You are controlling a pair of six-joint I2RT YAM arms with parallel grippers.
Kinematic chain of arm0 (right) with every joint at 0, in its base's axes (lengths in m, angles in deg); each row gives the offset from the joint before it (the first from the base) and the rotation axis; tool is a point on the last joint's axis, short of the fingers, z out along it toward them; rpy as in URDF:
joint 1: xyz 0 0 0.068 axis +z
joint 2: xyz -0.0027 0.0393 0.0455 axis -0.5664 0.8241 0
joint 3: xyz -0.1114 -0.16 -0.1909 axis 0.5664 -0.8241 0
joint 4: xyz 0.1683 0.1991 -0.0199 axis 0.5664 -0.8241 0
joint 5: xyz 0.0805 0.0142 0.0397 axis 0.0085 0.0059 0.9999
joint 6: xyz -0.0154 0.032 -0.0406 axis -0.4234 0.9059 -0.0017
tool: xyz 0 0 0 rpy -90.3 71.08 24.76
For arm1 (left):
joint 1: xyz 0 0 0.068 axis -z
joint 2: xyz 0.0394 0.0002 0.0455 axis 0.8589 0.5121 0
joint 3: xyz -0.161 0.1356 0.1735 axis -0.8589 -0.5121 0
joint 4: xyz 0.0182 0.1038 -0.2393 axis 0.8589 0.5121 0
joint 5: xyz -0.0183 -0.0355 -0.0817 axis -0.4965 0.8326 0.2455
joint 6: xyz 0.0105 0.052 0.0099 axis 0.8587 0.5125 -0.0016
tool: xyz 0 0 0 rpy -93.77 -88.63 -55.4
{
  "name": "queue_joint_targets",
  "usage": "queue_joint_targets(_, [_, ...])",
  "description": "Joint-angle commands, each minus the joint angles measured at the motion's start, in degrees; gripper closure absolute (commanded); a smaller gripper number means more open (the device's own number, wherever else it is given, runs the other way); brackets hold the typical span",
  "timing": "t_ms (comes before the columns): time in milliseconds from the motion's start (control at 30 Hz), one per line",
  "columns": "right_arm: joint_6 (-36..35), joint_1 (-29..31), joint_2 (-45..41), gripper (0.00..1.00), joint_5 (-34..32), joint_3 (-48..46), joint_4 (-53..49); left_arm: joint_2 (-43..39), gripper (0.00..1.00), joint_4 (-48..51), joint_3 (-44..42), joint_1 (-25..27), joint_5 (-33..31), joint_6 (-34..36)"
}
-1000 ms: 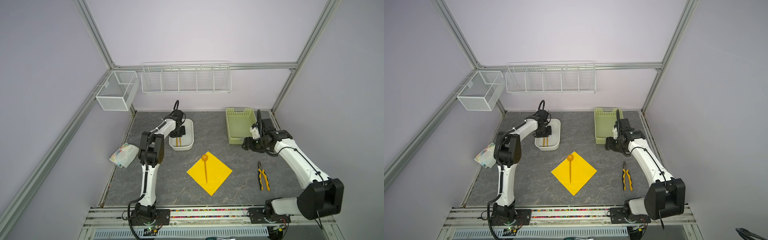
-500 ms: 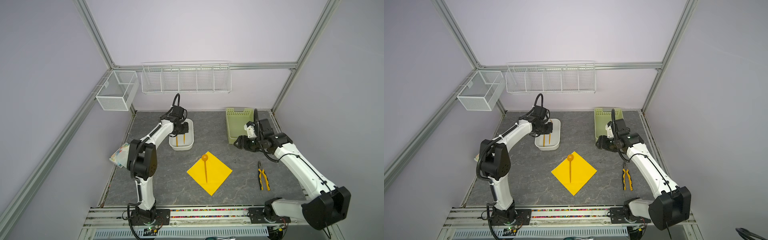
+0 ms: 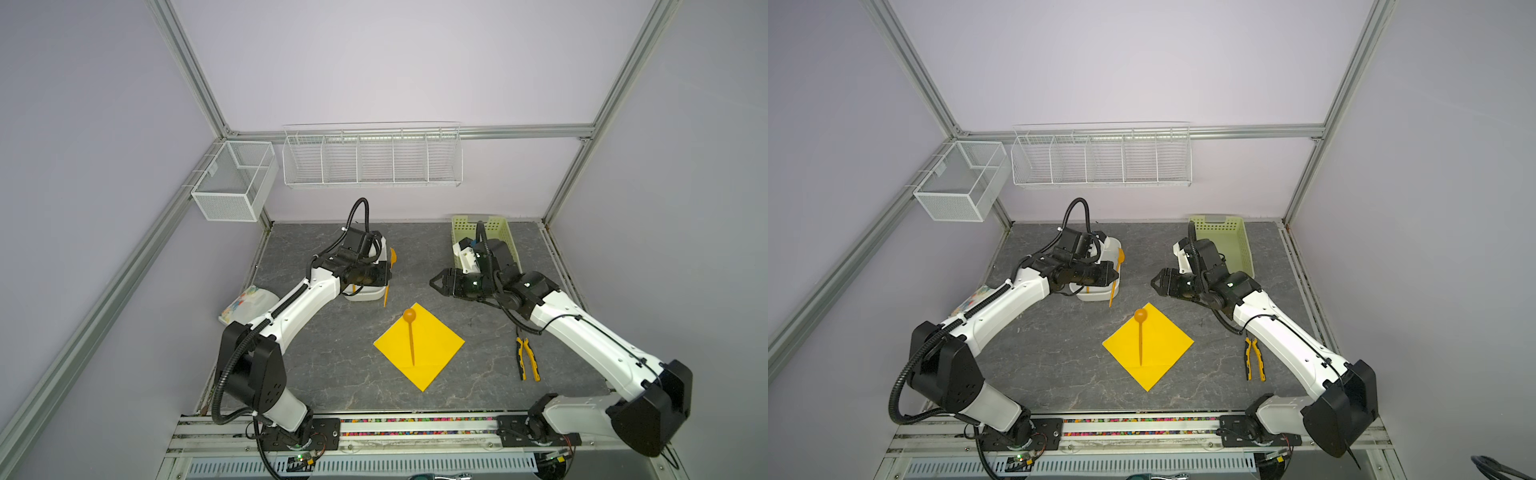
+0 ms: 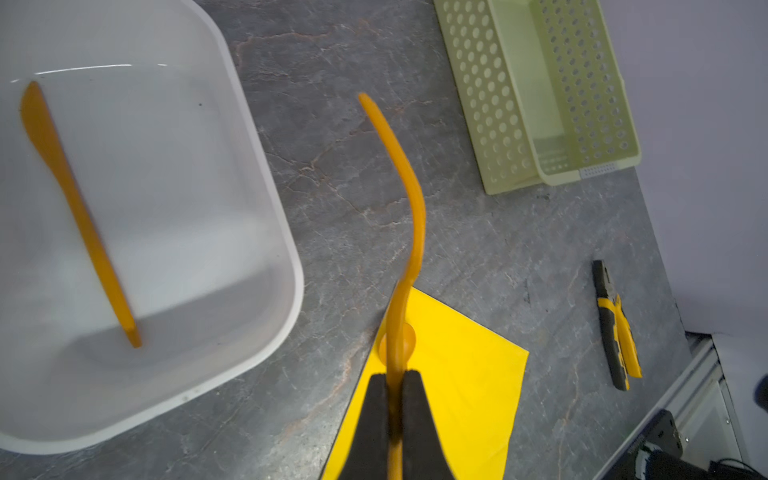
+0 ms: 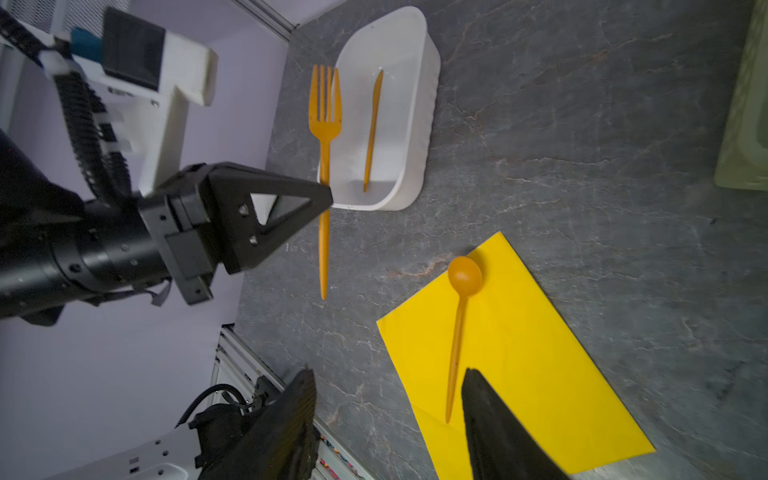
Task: Place the utensils on the paper napkin and roll it up
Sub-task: 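Lift the fork with the left gripper while the right gripper reaches toward it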
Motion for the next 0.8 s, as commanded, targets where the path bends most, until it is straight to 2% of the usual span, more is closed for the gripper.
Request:
queue_joint_targets(0, [6.25, 2.33, 1.34, 0.42, 0.23, -0.33, 8.19, -3.38, 1.00, -2.44, -1.77, 3.21, 0.60, -0.45])
queue_joint_targets(333, [11.55, 4.77, 3.05, 0.52, -1.73, -2.69, 15.83, -7.54, 1.00, -4.72, -4.38, 8.84, -0.28, -3.48])
queue_joint_targets(767, [14.59, 4.94, 6.84, 0.67, -0.51, -4.59, 21.57, -8.18, 1.00, -5.44, -4.50, 9.95, -0.89, -4.19])
